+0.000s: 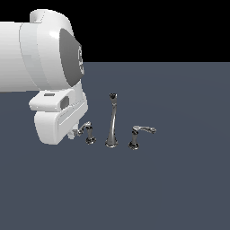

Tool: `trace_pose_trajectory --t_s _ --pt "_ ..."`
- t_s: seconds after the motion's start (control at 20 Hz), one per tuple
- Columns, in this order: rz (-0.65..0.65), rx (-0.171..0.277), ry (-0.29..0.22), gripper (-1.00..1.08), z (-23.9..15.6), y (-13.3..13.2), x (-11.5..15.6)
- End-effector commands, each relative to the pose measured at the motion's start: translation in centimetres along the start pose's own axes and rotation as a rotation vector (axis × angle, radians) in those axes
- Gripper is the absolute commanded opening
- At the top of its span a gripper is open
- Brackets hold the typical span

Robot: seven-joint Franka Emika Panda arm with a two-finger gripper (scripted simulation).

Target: Turn on the faucet by rotating a designated handle.

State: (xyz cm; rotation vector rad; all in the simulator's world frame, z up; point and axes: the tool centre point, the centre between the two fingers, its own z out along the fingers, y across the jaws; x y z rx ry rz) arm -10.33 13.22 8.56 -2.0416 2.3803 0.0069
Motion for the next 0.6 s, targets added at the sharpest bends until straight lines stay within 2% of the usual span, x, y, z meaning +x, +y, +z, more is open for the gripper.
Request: trace_pose_trajectory --t_s 0.0,0.5,0.55 --pt "0.003 -0.002 -0.002 -1.0 0.0 -0.2 0.5" --pt "0.037 0.0 0.007 -1.0 -0.1 -1.8 6.9" --pt "0.037 0.0 0.007 -1.0 -0.1 -1.8 6.9"
